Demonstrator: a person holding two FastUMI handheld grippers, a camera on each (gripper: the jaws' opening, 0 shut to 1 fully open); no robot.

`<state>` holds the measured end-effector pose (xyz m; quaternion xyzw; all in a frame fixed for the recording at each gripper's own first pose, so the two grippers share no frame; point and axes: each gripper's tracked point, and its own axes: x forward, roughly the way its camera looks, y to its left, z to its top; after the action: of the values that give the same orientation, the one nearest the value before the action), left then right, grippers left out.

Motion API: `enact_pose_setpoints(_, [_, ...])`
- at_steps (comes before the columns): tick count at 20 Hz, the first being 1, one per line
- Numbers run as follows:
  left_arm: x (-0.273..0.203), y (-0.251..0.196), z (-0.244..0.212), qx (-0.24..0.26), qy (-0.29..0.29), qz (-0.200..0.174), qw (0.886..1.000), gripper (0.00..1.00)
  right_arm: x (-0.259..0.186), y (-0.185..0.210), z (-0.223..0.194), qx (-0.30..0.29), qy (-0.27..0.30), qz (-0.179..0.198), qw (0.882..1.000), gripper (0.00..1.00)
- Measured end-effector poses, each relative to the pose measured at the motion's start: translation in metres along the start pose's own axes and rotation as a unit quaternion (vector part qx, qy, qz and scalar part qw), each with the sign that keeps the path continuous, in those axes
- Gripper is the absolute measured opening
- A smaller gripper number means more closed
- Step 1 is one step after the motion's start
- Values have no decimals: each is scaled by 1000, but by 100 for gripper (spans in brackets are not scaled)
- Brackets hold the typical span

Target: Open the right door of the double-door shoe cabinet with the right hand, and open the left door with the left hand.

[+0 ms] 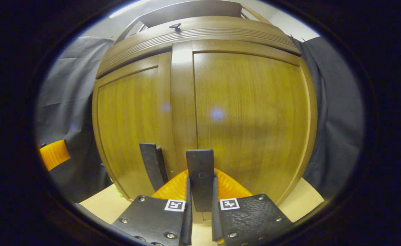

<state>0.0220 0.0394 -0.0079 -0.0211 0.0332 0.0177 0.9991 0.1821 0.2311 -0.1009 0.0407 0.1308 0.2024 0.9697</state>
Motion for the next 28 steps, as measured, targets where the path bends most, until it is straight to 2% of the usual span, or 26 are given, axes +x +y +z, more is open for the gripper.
enact_pose_setpoints(11, [2, -2, -2, -6, 1, -2, 1000, 91, -3, 3, 3, -9, 13, 22, 1000, 23])
enact_pose_setpoints(12, [3, -3, 0, -7, -1, -3, 1000, 95, -1, 3, 1, -11, 15, 22, 1000, 23])
enact_pose_setpoints(13, [3, -4, -1, -8, -1, -3, 1000, 95, -1, 2, 1, -13, 15, 23, 1000, 27])
enact_pose_setpoints(14, [2, -5, -1, -8, -1, -3, 1000, 95, -2, 3, 1, -13, 16, 23, 1000, 23])
enact_pose_setpoints(15, [2, -6, -3, -6, 0, -3, 1000, 90, -2, 2, 2, -12, 16, 23, 1000, 23])
enact_pose_setpoints(16, [3, -8, -3, -3, 0, -5, 1000, 95, -3, 2, 3, -11, 15, 22, 1000, 22])
enact_pose_setpoints(19, [2, -15, -5, 4, 1, -13, 1000, 95, -3, 0, 6, -8, 12, 17, 1000, 22])
enact_pose_setpoints(21, [1, -18, -6, 8, 1, -14, 1000, 90, -5, -1, 7, -6, 11, 11, 1000, 22])
enact_pose_setpoints(22, [0, -20, -6, 12, 0, -14, 1000, 95, -6, -2, 8, -6, 10, 7, 1000, 22])
enact_pose_setpoints(27, [-1, -30, -13, 17, 4, -18, 1000, 95, -14, -12, 8, 5, 10, -17, 1000, 22])
enact_pose_setpoints(28, [-2, -32, -13, 17, 5, -19, 1000, 91, -16, -14, 8, 6, 10, -22, 1000, 22])
